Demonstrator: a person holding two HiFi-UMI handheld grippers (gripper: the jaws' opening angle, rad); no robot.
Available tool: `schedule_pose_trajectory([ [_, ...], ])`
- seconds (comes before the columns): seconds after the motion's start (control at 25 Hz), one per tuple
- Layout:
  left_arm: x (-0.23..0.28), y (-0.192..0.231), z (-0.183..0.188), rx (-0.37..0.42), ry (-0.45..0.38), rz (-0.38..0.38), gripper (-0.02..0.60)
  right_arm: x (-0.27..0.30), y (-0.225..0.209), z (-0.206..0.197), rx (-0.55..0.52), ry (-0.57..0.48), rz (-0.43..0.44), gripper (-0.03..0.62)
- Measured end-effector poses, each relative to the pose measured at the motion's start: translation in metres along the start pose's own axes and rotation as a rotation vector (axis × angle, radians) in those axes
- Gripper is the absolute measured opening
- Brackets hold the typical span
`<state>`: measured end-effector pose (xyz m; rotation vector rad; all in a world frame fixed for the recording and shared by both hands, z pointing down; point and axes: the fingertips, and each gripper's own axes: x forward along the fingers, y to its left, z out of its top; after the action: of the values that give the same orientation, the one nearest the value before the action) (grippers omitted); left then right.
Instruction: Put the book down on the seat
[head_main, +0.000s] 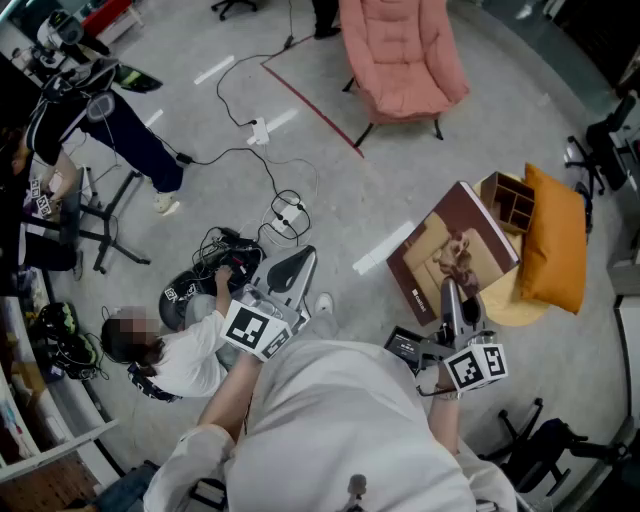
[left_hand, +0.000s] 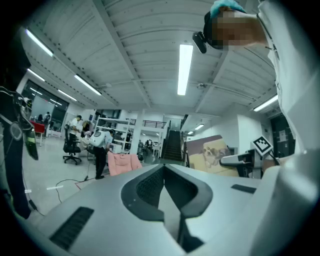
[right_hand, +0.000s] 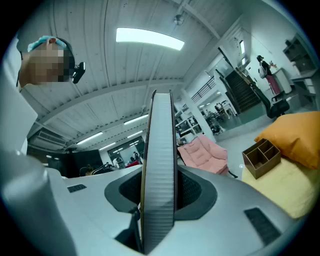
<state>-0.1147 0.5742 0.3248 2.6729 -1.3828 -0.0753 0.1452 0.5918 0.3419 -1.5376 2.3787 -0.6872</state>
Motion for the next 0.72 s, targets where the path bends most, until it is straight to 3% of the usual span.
schedule_pose_trajectory([
  [0.2,-0.065,-0.068,-0.006,-0.102,-0.033,0.103,0.008,-0.086,0.032,-0.016,-0.107,0.043,0.046,0.153],
  [0.32,-0.090,-0.123,-0.024,-0.158,-0.003,0.064,0.008,-0.133,0.034,-0.033,-0.086,0.067,0.045,0.153],
  [0.48,-0.118,-0.162,-0.025,-0.082,0.027,0.006,0.009,-0.181,0.035,-0.061,-0.029,0.089,0.006,0.153],
  [0.72,-0.142,-0.166,-0.019,-0.055,0.014,-0.036,0.008,-0.201,0.066,-0.066,-0.086,0.078,-0.019,0.153],
])
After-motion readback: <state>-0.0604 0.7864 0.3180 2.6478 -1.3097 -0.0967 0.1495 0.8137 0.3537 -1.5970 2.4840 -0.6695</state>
